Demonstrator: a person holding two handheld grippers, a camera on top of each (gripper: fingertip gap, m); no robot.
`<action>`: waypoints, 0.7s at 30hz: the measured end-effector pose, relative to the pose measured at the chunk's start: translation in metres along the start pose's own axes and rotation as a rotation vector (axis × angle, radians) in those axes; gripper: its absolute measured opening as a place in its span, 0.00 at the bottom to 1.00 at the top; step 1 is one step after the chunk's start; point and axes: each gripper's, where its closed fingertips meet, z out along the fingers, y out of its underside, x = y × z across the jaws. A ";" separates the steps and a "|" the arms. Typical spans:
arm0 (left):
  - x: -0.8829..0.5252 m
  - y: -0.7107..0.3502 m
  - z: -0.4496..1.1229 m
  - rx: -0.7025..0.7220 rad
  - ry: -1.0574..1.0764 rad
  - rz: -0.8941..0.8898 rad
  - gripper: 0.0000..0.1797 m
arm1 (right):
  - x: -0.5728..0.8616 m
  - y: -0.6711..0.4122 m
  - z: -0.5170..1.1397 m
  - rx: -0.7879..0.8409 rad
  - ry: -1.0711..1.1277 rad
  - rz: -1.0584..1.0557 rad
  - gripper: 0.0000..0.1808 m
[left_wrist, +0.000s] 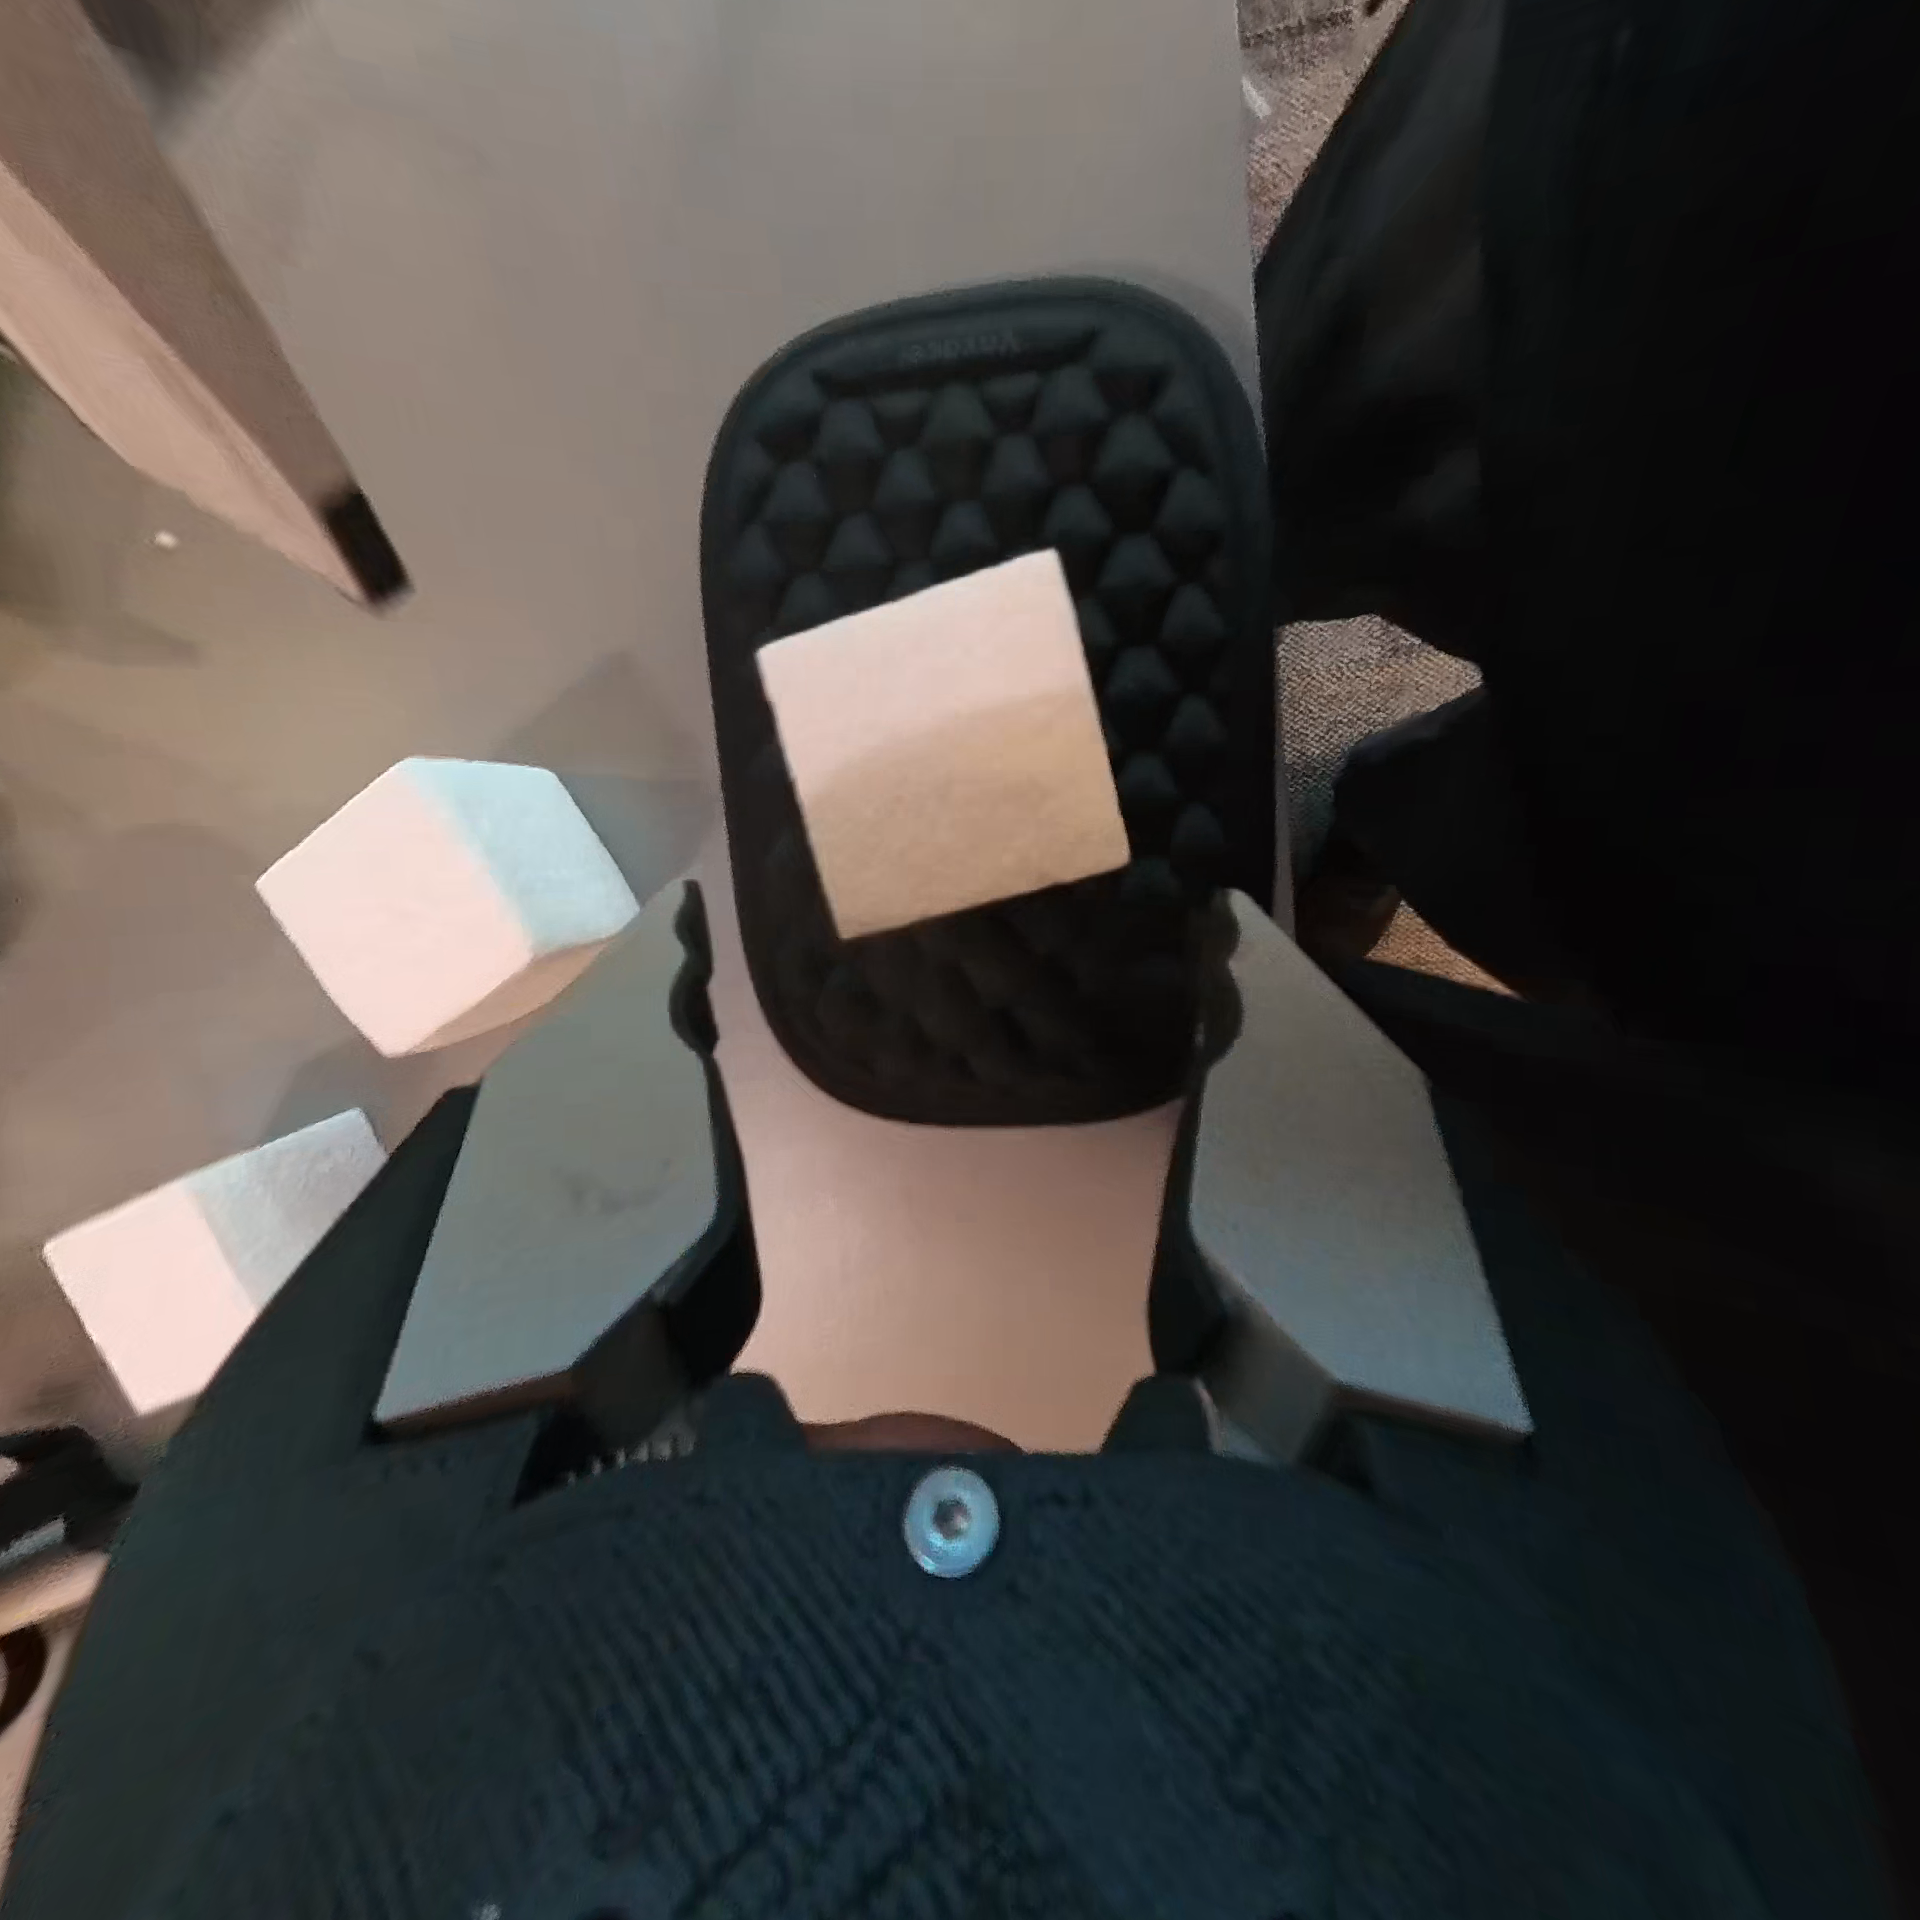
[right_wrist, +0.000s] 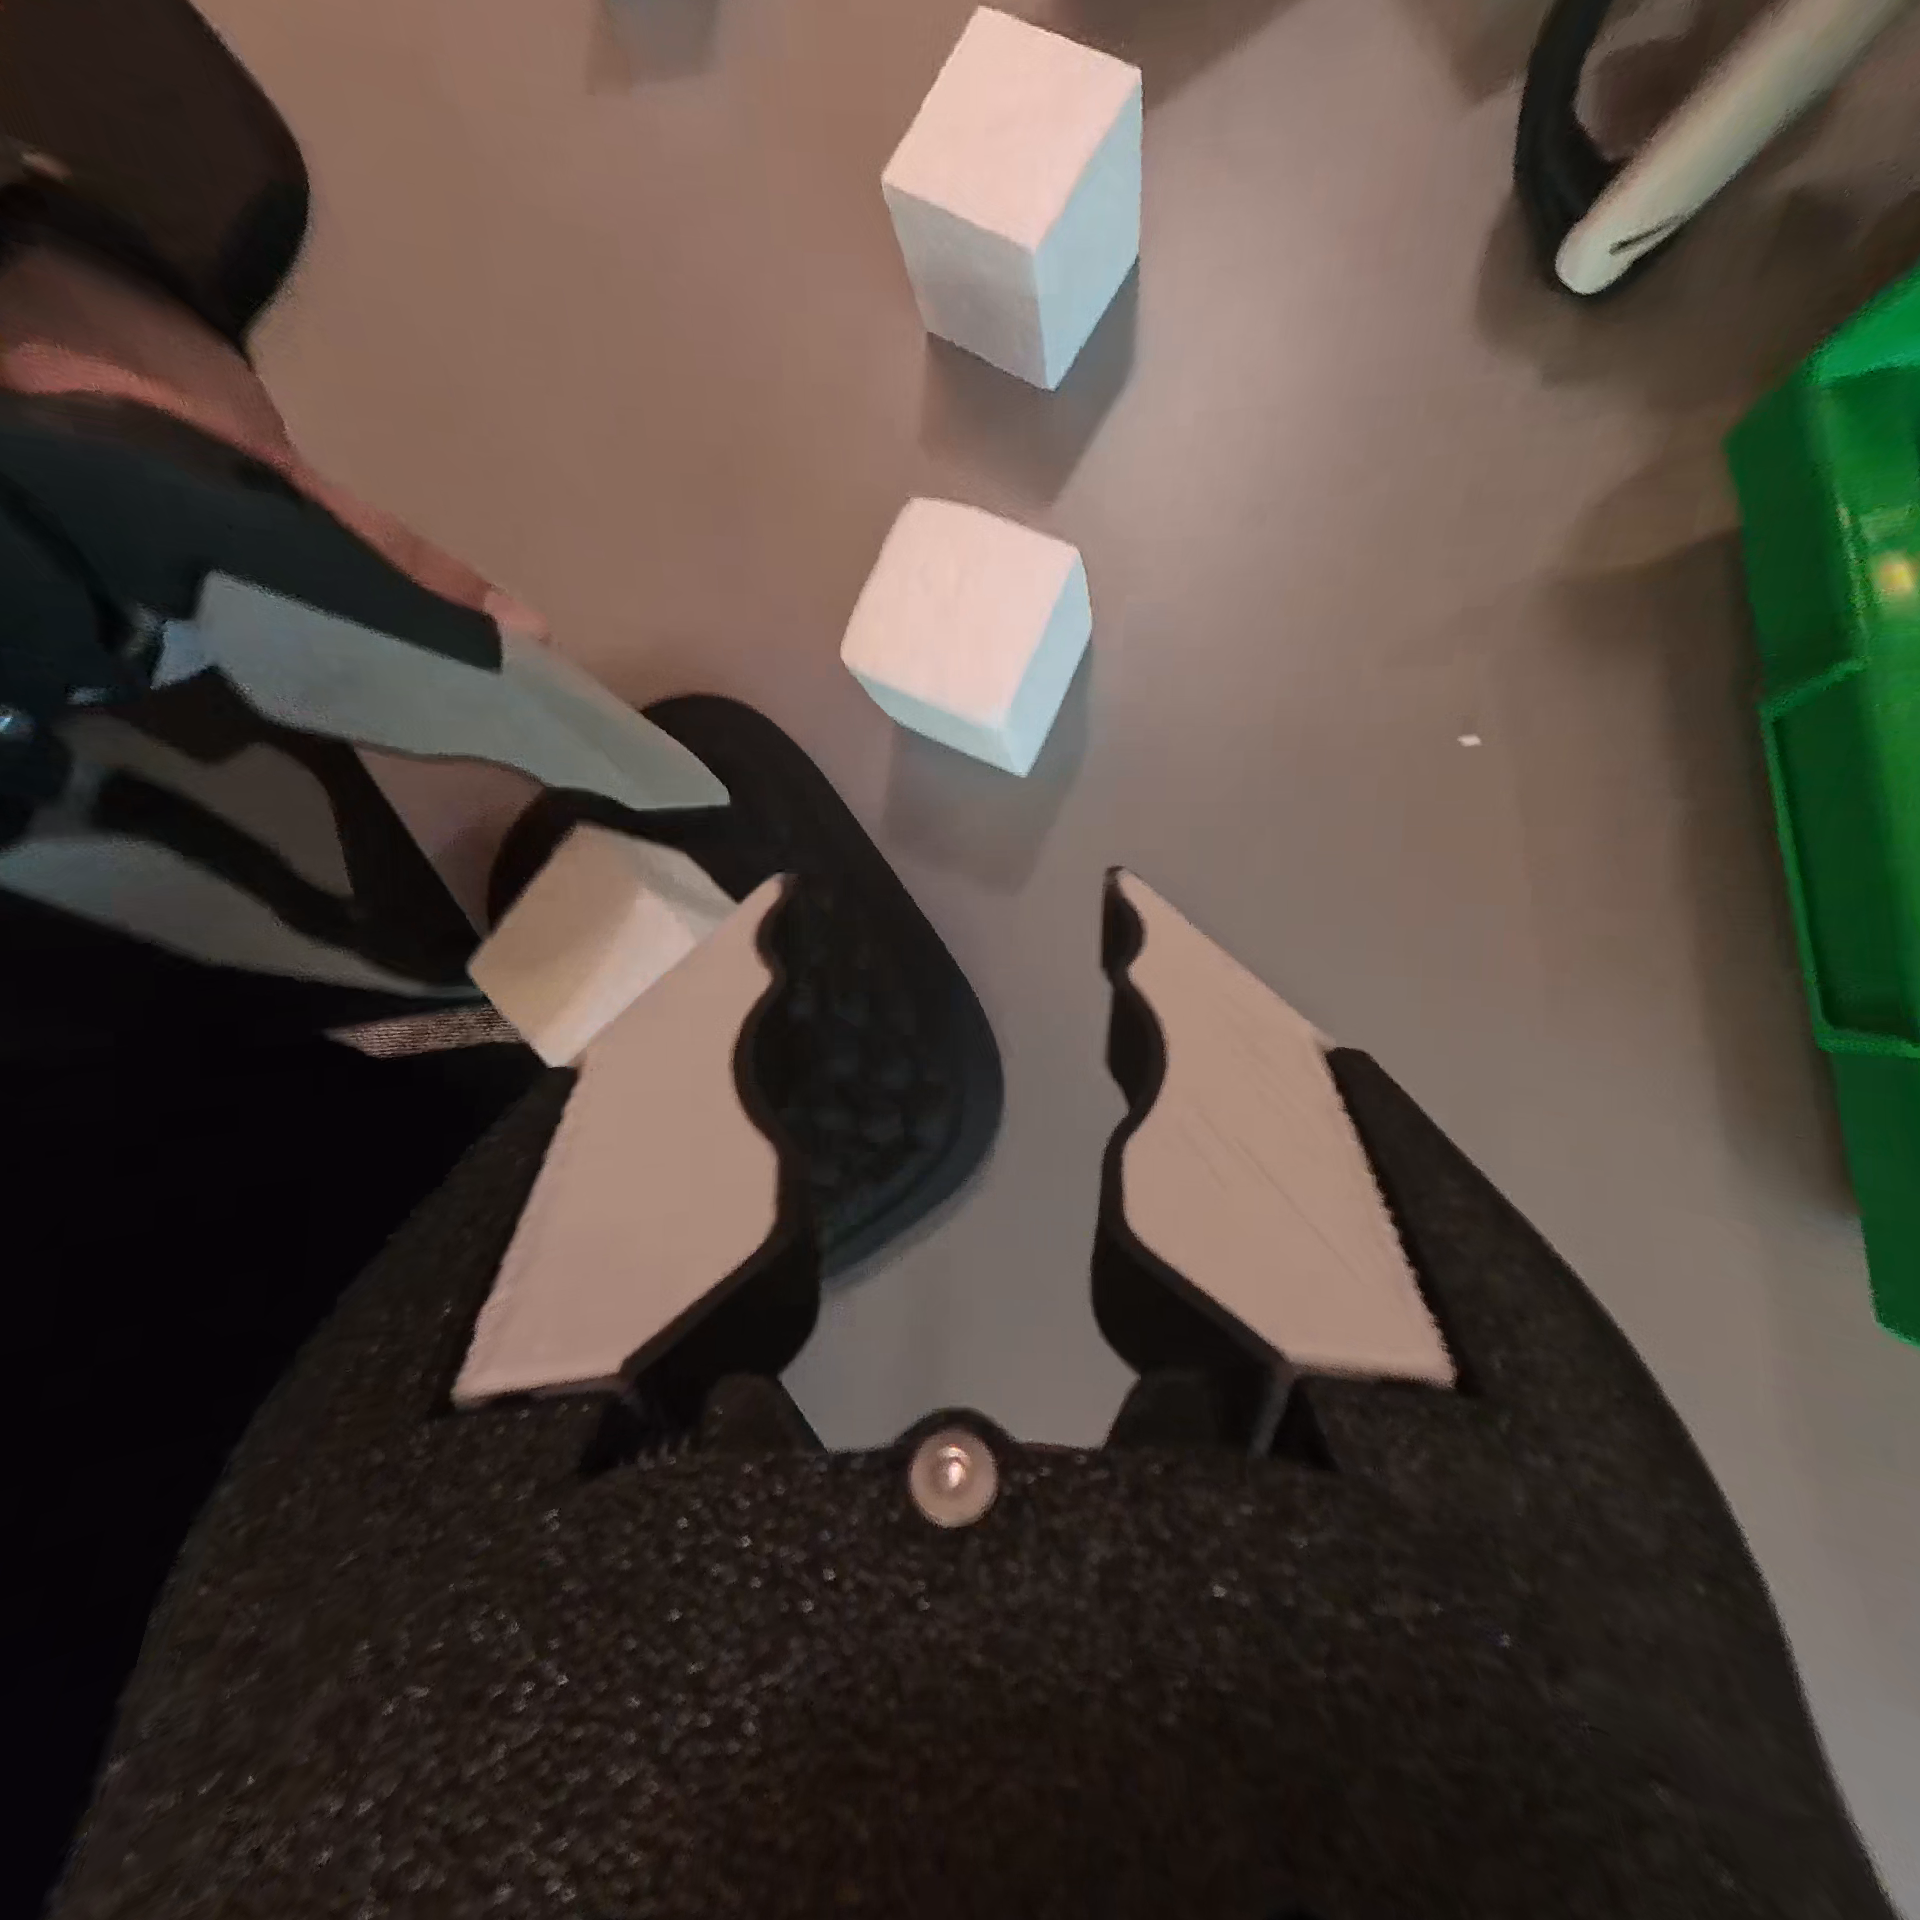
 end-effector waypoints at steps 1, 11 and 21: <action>-0.003 0.002 -0.007 0.000 -0.011 -0.018 0.52 | -0.003 -0.007 0.008 -0.010 -0.003 0.001 0.36; -0.015 0.011 -0.099 0.181 -0.179 -0.364 0.47 | 0.006 -0.007 0.101 -0.324 0.079 -0.053 0.37; -0.031 0.073 -0.091 0.080 -0.240 -0.717 0.46 | -0.065 -0.022 -0.001 -0.303 -0.290 -0.411 0.35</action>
